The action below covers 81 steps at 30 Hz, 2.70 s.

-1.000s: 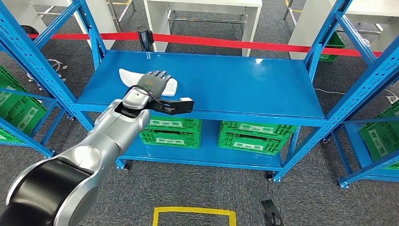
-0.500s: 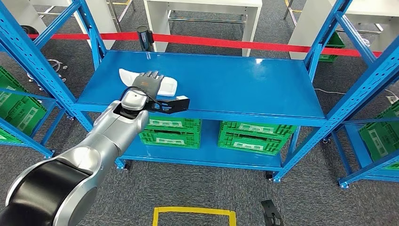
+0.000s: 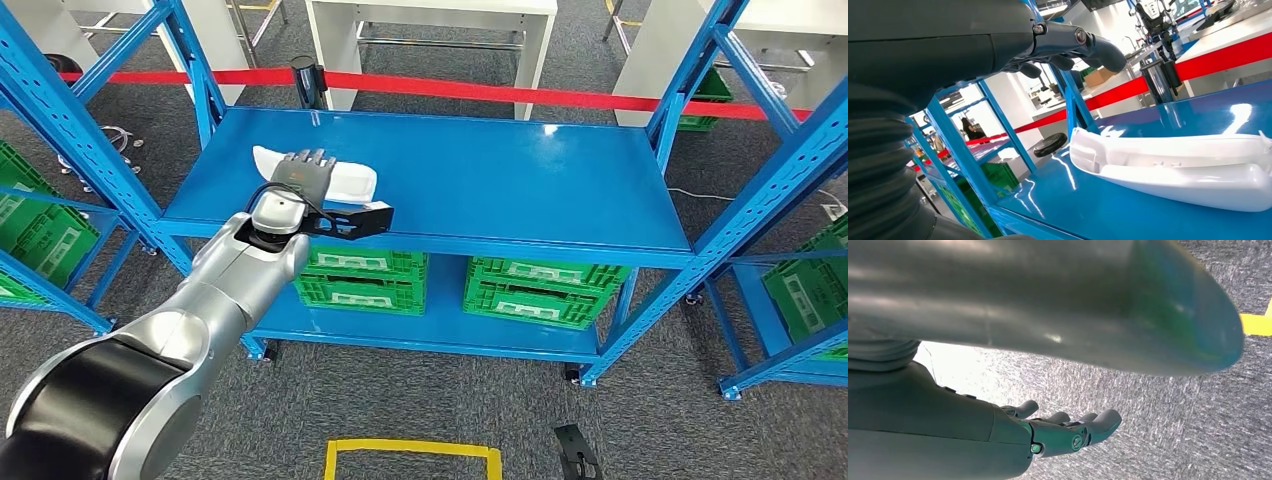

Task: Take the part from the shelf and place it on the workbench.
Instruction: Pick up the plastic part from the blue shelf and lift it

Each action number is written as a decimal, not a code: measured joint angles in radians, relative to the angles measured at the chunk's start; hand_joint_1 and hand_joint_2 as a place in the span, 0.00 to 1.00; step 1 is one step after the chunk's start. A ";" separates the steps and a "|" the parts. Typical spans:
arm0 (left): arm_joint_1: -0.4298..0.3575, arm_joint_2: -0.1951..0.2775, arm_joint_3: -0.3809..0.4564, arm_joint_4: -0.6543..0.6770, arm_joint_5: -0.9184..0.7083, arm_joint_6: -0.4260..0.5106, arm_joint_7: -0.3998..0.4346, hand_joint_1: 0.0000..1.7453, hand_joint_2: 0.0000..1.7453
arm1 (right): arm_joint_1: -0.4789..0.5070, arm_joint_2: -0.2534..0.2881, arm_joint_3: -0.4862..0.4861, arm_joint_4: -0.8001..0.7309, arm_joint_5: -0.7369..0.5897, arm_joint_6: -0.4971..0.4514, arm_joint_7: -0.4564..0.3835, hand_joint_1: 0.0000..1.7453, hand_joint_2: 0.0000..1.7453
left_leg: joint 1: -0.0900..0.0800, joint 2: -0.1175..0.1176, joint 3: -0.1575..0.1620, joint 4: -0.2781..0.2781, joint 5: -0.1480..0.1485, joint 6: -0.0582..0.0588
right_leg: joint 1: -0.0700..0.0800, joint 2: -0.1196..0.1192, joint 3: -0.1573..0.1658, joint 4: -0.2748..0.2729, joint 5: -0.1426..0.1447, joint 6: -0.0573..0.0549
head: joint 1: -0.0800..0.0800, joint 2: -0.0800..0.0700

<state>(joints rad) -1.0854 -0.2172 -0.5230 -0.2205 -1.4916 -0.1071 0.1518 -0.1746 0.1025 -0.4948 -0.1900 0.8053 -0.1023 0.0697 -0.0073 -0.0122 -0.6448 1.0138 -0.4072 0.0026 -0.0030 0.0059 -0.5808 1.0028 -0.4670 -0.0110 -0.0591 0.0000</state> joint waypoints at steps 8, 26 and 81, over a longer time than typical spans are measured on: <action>-0.004 0.001 0.000 -0.002 -0.011 -0.014 0.001 0.00 1.00 | -0.003 0.003 0.000 0.000 0.004 0.000 0.002 0.00 0.00 | 0.011 0.006 0.026 -0.024 -0.004 0.024 | -0.008 -0.001 -0.072 0.151 -0.079 0.023 | 0.001 0.000; 0.006 0.002 0.000 0.001 0.000 -0.054 0.060 0.00 1.00 | 0.002 0.008 -0.002 0.001 0.010 0.000 0.002 0.00 0.00 | 0.023 0.008 -0.121 0.306 -0.154 -0.049 | -0.018 0.002 -0.028 0.051 -0.015 -0.026 | 0.001 0.000; 0.017 0.025 0.010 0.008 -0.030 -0.210 0.100 0.00 0.00 | 0.001 0.012 -0.027 0.002 0.038 -0.006 0.000 0.00 0.00 | 0.001 0.001 -0.002 0.016 -0.010 -0.005 | -0.007 0.001 0.011 0.023 -0.029 0.000 | 0.003 0.000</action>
<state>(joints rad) -1.0680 -0.1923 -0.5127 -0.2121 -1.5219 -0.3175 0.2522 -0.1733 0.1144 -0.5215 -0.1884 0.8433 -0.1085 0.0694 -0.0062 -0.0111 -0.6470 1.0302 -0.4171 -0.0025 -0.0099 0.0068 -0.5701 1.0256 -0.4963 -0.0106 -0.0565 0.0000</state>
